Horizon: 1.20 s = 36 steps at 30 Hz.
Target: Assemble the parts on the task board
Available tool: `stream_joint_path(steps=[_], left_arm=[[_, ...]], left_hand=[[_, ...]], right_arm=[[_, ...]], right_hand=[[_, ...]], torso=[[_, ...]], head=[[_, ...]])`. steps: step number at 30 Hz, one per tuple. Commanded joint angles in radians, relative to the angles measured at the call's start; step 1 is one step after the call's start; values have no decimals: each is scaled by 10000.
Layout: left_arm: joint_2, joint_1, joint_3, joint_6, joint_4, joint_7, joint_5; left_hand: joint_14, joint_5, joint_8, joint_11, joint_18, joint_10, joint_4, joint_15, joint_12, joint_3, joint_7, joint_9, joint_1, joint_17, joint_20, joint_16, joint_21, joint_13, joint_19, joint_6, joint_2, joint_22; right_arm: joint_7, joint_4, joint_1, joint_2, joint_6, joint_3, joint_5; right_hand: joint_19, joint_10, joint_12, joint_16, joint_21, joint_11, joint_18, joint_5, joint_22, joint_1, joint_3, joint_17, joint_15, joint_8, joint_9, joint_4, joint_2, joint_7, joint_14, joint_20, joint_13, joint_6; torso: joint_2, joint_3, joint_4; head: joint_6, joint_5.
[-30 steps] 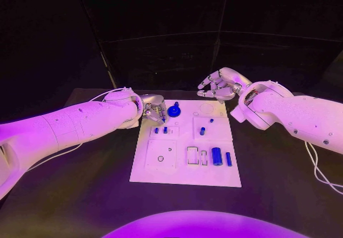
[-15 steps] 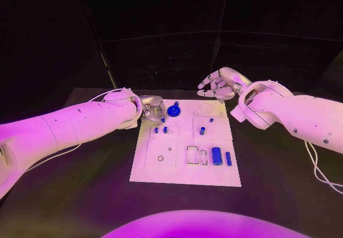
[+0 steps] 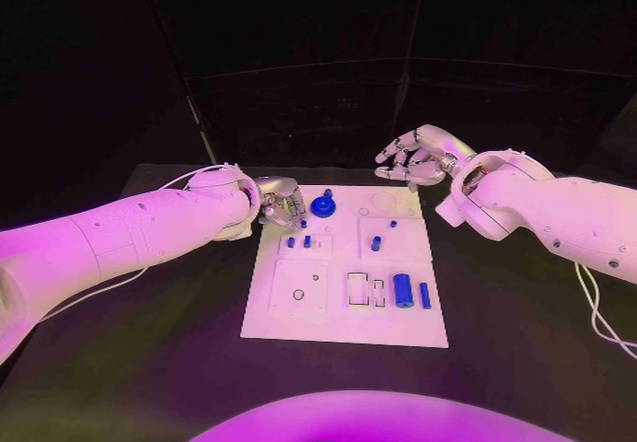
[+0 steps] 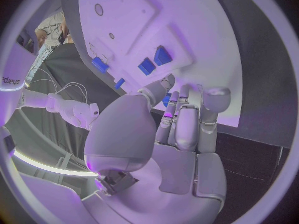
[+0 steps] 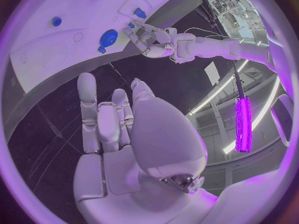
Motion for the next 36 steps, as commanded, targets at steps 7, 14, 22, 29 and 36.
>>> stream_joint_path(steps=[7, 14, 22, 29, 36], left_arm=[[-783, 40, 11, -1137, 285, 761, 2011], [-1511, 74, 9, -874, 878, 2120, 6889], [-1754, 75, 4, -915, 1609, 3704, 11049], [-1885, 63, -1, -1011, 2231, 4151, 12196], [-1948, 50, -5, -1192, 2600, 4352, 12558]], left_hand=[[5, 16, 328, 17, 50, 314, 89, 70, 167, 225, 64, 109, 5, -32, 56, -24, -146, 58, -81, 491, 18, -104], [-97, 15, 448, 34, 129, 483, 133, 82, 241, 274, 143, 121, -9, -335, 58, -166, -504, 75, -258, 725, 53, -485], [-1839, 13, 469, 64, 523, 422, 221, 129, 435, 86, 161, 53, 22, -4126, 114, -2415, -2828, 73, -1841, 759, 119, -2644], [-2239, 14, 490, 61, 522, 417, 272, 137, 544, -47, 157, 49, 7, -4873, 124, -2900, -3052, 83, -2011, 779, 161, -2765], [-2501, 12, 485, 86, 517, 300, 284, 161, 575, -134, 171, 41, 14, -5295, 137, -3177, -3190, 70, -2118, 745, 170, -2839]], right_arm=[[-538, 71, -195, -388, 975, 1, -1982], [-1512, 229, -580, -619, 1630, -1, -4598], [-2041, 212, -867, -552, 1446, -2, -5793], [-2160, 116, -1008, -367, 1506, -2, -5995], [-2145, 10, -1074, -198, 1454, -2, -6027]], right_hand=[[992, 99, -4475, 160, 484, 19, -56, -653, 913, 1279, 892, 435, -17, 1, -43, -151, -211, -28, 439, -108, -3675, 571], [1255, 765, -6177, 230, 792, 71, -145, -1825, 1371, 940, 1146, 591, 35, -456, -64, 72, -584, -56, 541, -12, -5100, 895], [1264, 930, -6571, 228, 801, 86, -146, -1749, 1384, 1078, 1286, 610, 40, -795, -61, -48, -634, -78, 554, -1, -5507, 1040], [1240, 930, -6873, 280, 807, 166, -149, -1635, 1385, 1148, 1456, 694, 109, -1099, -68, -142, -739, 4, 581, 27, -5819, 1004], [1232, 914, -7006, 294, 829, 218, -151, -1558, 1410, 1170, 1598, 715, 149, -1246, -63, -184, -731, 75, 584, 64, -5969, 994]], torso=[[-15, -3, -5], [-6, -26, 26], [-4, -9, -10], [10, -9, 10], [6, -1, 5]], head=[[110, -309], [392, -527], [437, -603], [491, -736], [459, -714]])
